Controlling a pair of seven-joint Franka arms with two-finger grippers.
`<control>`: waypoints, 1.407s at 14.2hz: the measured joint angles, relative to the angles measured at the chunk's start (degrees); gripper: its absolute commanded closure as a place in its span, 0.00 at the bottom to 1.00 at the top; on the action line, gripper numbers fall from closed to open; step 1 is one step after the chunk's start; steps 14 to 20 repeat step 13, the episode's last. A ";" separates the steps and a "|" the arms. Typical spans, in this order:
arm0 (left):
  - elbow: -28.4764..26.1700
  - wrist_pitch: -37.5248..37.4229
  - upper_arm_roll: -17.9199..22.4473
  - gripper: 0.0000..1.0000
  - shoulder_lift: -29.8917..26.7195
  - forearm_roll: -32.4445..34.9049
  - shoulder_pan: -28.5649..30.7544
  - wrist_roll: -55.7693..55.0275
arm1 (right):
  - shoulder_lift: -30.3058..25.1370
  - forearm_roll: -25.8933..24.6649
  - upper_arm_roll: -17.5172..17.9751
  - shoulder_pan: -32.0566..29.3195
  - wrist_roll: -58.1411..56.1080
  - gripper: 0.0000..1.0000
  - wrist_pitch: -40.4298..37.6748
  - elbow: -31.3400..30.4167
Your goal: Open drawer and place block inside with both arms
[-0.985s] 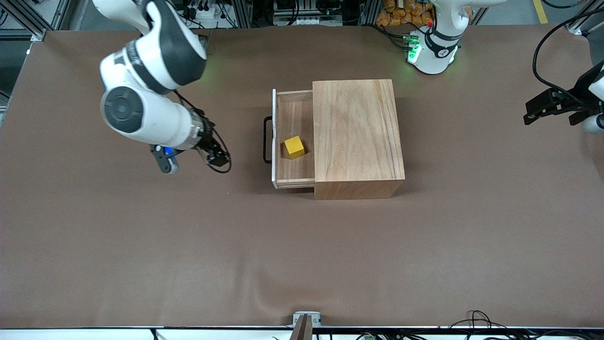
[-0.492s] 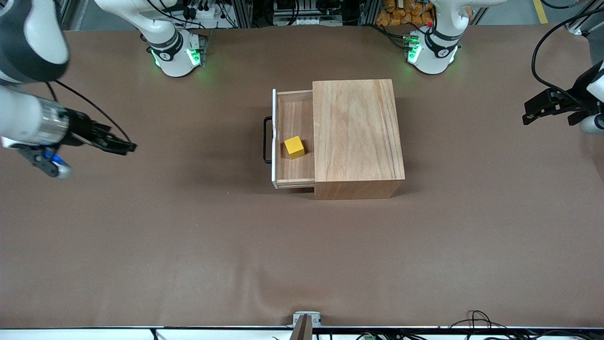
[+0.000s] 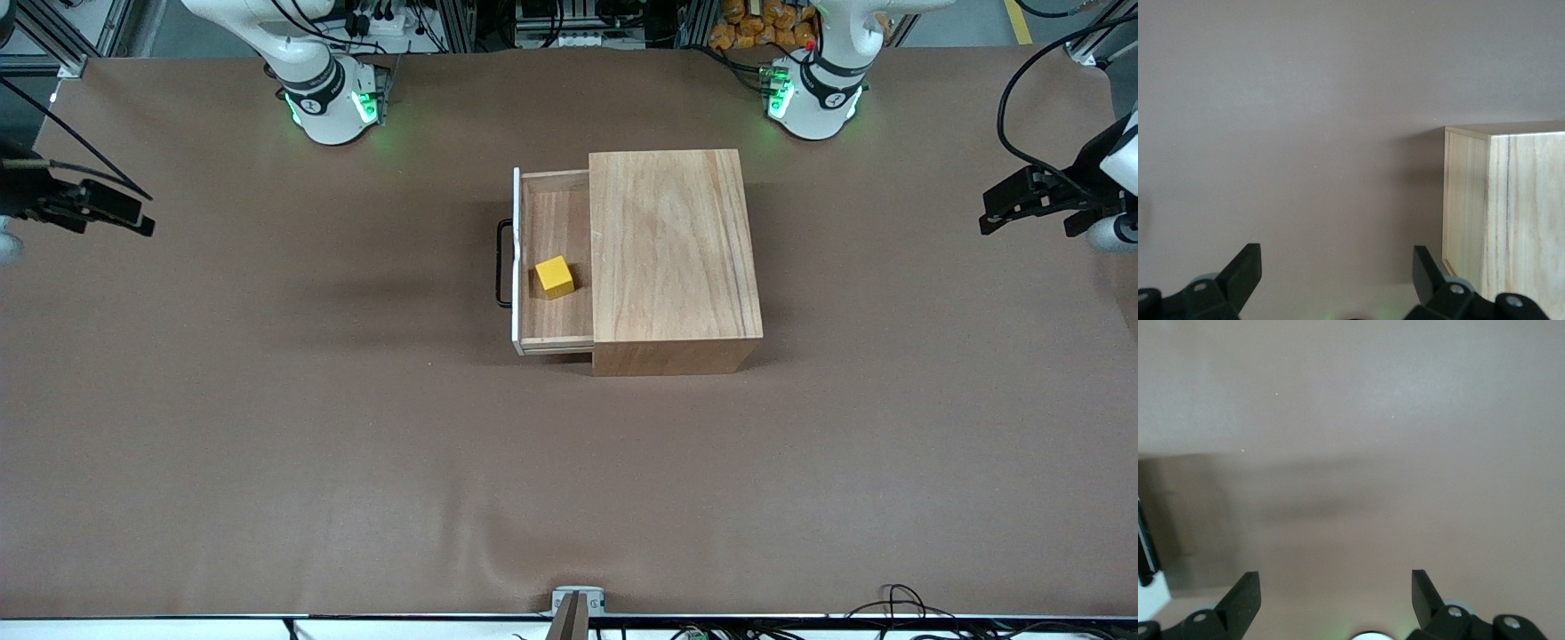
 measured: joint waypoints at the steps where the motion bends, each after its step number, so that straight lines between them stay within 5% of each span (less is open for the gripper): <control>1: 0.00 0.00 -0.03 0.00 0.00 -0.20 -0.02 0.00 | -0.51 -1.68 1.15 -0.04 -0.59 0.00 0.00 0.14; 4: 0.15 -0.02 -0.07 0.00 0.00 -0.93 -0.16 0.00 | -1.71 -3.77 3.86 -0.04 -0.55 0.00 -1.53 0.58; 20: 0.24 -0.63 -0.36 0.00 0.00 -1.02 -0.48 0.00 | -3.07 -3.79 3.88 -0.96 4.12 0.00 -1.93 0.13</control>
